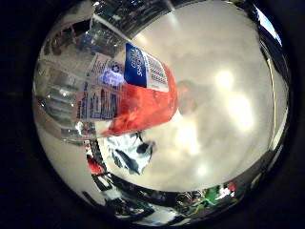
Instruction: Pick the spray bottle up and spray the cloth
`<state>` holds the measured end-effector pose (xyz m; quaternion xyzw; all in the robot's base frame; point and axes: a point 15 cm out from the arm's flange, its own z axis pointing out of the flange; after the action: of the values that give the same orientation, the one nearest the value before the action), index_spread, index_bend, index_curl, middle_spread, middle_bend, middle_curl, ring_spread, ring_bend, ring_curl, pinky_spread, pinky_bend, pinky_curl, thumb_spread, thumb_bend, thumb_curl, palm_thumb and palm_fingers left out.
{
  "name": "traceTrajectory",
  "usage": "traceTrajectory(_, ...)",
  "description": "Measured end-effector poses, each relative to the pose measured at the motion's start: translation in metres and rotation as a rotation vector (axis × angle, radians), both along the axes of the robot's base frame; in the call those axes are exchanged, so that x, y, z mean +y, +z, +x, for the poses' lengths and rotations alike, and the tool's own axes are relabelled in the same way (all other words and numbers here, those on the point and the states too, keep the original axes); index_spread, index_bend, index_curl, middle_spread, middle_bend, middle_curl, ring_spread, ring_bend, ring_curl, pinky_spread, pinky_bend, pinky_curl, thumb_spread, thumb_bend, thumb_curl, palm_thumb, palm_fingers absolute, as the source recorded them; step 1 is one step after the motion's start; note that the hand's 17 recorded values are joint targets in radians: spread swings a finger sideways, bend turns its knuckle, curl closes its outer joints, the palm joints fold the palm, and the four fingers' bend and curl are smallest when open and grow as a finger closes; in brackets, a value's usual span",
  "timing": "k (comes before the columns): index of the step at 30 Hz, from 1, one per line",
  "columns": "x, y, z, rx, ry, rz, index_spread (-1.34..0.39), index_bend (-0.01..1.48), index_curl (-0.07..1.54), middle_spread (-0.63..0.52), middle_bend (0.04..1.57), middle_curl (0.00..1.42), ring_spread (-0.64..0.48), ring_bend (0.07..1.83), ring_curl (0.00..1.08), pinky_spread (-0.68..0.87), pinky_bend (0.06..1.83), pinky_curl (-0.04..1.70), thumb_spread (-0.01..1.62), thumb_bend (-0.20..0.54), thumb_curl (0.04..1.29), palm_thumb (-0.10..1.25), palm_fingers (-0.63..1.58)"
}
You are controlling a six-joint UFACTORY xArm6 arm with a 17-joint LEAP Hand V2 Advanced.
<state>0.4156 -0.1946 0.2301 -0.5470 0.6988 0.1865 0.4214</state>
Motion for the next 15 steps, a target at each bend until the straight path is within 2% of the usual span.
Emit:
traceTrajectory(6, 0.036, 0.029, -0.051, 0.170, 0.279, -0.167, -0.18, 1.23, 0.76, -0.09, 1.41, 0.70, -0.21, 1.40, 0.73, -0.15, 1.19, 1.17, 0.94, -0.014, 0.65, 1.09, 1.11)
traceTrajectory(15, 0.067, 0.069, -0.087, 0.271, 0.562, -0.484, -0.18, 1.23, 0.75, -0.09, 1.41, 0.68, -0.21, 1.40, 0.74, -0.14, 1.12, 1.30, 0.92, -0.015, 0.69, 1.08, 1.12)
